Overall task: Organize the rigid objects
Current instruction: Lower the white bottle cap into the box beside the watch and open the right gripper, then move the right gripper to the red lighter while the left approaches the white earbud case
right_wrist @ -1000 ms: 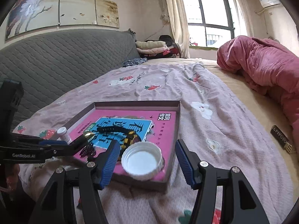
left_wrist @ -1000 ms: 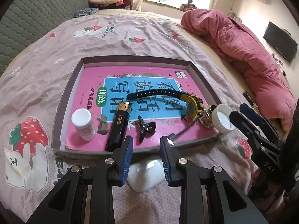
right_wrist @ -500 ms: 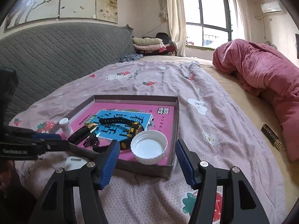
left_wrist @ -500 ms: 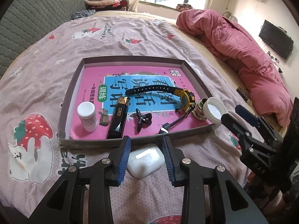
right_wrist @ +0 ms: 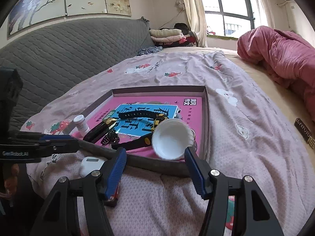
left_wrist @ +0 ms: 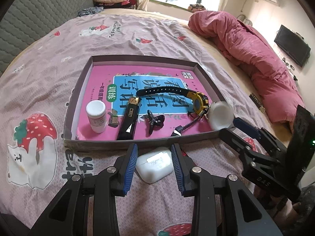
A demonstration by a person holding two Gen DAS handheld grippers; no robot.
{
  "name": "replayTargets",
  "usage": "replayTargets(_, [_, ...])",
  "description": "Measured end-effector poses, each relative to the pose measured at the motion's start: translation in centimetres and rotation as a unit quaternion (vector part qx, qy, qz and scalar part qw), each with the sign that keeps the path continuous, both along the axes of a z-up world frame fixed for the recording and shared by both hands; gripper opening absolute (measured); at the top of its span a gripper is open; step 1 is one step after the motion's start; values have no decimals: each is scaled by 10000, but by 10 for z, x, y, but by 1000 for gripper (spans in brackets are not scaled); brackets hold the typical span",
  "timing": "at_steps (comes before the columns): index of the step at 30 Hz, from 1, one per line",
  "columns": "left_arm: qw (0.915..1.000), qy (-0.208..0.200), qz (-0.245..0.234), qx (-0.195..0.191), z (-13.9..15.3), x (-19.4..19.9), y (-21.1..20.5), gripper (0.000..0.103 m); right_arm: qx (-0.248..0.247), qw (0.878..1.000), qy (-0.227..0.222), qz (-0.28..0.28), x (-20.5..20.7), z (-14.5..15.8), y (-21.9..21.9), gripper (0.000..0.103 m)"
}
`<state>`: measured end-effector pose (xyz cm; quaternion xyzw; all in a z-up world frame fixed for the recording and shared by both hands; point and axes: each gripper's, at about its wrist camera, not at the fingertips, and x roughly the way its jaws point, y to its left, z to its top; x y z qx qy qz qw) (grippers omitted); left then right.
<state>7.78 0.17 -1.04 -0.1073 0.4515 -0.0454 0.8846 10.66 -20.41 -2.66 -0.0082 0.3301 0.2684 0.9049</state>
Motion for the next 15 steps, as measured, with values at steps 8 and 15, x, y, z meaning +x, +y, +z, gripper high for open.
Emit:
replayTargets(8, [10000,13,-14,11,-1,2,0,36,-95,9998,-123,107,-4,2,6,61])
replayTargets(15, [10000,-18,-24,28,3,2,-1,36,-117,9997,-225,32,-13,11,4,61])
